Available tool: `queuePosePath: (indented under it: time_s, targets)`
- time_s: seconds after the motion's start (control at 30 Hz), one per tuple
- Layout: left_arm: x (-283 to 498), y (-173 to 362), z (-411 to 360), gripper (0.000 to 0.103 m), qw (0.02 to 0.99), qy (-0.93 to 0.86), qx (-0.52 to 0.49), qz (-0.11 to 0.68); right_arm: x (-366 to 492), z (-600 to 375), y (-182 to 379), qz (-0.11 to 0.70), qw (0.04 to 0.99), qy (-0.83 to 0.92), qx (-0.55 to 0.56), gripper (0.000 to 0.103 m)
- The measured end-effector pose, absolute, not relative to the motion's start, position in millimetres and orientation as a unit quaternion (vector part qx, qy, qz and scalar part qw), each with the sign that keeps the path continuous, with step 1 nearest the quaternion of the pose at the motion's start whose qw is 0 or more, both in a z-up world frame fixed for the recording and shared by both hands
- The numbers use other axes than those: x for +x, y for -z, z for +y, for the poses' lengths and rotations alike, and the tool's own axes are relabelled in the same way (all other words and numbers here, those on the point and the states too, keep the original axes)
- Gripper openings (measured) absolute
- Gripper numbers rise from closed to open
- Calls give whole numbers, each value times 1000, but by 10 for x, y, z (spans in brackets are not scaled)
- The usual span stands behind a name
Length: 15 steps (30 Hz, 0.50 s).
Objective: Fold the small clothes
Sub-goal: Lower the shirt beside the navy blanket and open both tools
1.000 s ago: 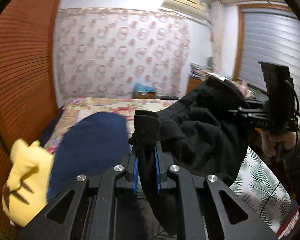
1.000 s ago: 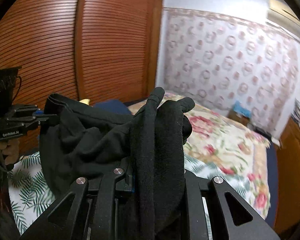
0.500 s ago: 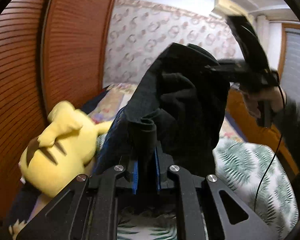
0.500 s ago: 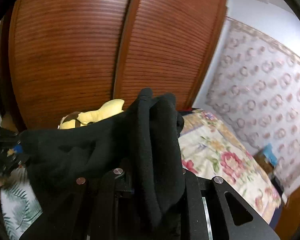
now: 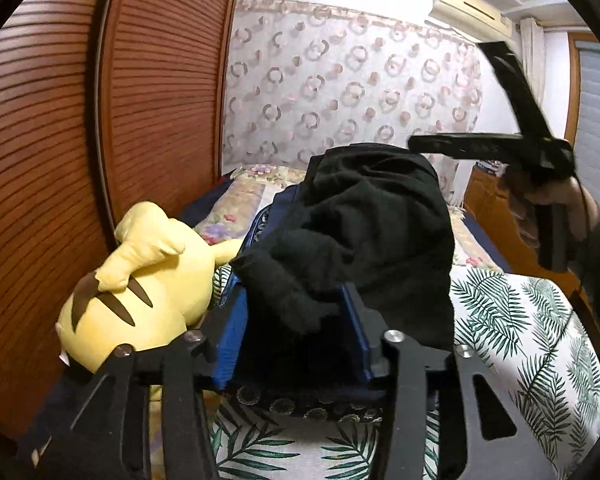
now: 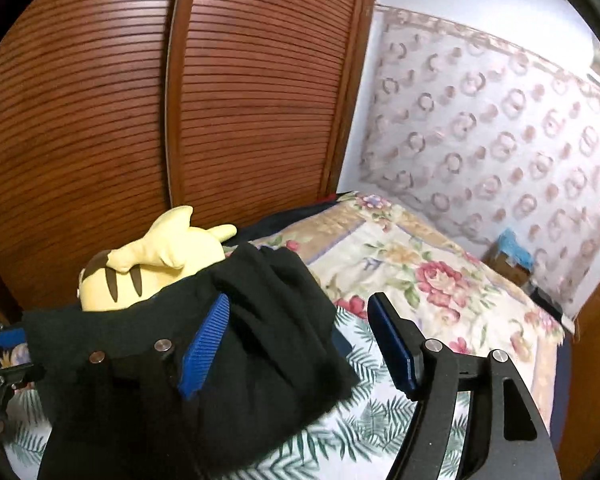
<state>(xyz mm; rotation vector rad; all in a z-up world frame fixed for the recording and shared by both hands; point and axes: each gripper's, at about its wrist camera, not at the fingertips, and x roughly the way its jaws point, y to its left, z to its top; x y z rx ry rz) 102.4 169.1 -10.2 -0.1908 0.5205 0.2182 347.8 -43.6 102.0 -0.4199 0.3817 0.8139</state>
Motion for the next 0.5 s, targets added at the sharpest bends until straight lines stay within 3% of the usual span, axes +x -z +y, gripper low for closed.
queuePosePath:
  time_s: [0.07,0.27,0.5]
  targets:
    - [998,47,1645,81,960,-99,-86,249,3375,-560,-1009,186,881,-392,-189,76]
    - [942,-85,1381,81,965,-78,-64,240,2900,-893,-835,190,892,-379,-155,82]
    - [896,-143,970,81,969,-42,-44,239,2272,-1302,-671,194,920,-325,-99,82]
